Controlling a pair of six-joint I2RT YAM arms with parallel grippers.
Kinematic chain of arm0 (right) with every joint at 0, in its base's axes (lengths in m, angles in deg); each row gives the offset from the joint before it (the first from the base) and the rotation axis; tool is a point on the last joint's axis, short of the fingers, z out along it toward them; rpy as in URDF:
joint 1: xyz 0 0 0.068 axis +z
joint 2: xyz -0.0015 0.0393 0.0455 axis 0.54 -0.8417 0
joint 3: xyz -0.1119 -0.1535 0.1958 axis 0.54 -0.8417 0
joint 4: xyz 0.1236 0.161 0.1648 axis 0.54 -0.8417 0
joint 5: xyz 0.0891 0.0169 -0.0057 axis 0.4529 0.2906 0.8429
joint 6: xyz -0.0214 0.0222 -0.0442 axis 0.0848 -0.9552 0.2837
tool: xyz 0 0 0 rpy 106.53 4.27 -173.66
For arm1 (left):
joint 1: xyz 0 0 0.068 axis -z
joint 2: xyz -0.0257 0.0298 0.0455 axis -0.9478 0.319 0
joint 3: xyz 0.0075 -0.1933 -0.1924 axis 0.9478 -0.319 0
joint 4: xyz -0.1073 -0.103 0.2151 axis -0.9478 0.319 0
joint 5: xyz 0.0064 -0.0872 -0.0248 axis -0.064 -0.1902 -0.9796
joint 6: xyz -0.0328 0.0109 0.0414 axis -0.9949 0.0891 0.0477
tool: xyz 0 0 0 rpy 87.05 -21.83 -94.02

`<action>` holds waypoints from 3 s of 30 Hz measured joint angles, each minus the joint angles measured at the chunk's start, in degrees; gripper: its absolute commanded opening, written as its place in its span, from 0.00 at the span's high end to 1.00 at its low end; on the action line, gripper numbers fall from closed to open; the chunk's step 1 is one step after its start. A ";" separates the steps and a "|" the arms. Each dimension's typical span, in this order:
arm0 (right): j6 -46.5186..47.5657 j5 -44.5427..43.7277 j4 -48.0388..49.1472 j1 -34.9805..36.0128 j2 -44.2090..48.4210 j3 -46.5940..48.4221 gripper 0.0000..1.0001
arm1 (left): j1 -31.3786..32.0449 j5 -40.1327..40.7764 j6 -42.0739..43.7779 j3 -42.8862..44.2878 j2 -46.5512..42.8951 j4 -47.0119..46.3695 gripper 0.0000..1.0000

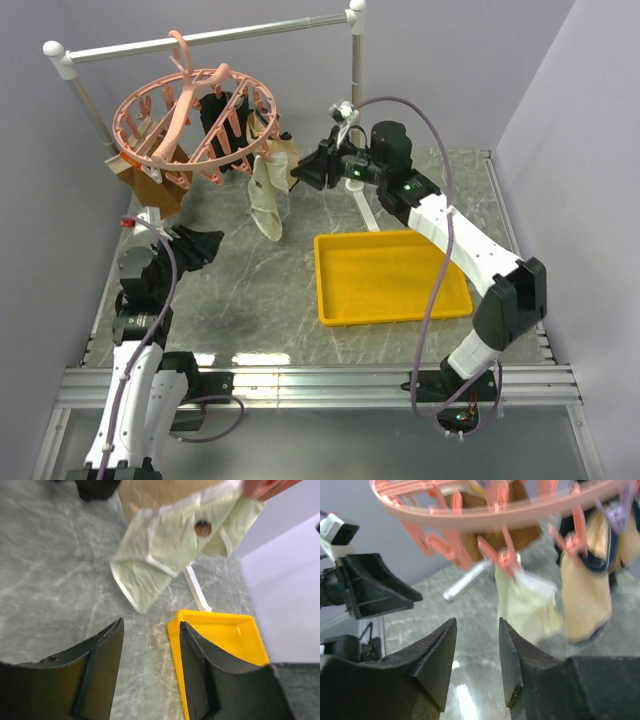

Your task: Clip the underwear to the hanger

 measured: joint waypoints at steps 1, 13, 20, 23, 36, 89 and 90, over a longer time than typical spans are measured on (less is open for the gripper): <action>0.02 -1.18 0.24 0.15 1.44 -1.75 0.56 | -0.02 -0.68 -0.72 -1.09 0.59 -1.25 0.45; -1.60 -15.43 1.03 10.58 10.54 -16.68 0.60 | -0.02 -4.66 -10.62 -9.16 11.34 -18.88 0.43; -2.99 -23.41 6.86 14.56 6.78 -16.65 0.63 | -0.02 -4.57 -9.79 -10.25 6.49 -22.58 0.41; -3.39 -26.95 9.18 16.39 3.96 -16.63 0.63 | -0.02 -4.09 -9.66 -10.71 4.24 -22.38 0.41; -4.24 -40.96 9.09 21.05 -1.75 -9.68 0.59 | -0.02 2.36 -9.46 -11.72 0.90 -17.97 0.41; -16.04 -1.68 20.85 9.99 -6.25 -11.76 1.00 | 1.97 -6.05 -34.91 -13.57 27.28 -43.43 0.20; -16.72 -1.09 21.38 9.99 -6.25 -11.82 1.00 | 1.97 -6.10 -35.47 -13.57 27.43 -43.52 0.20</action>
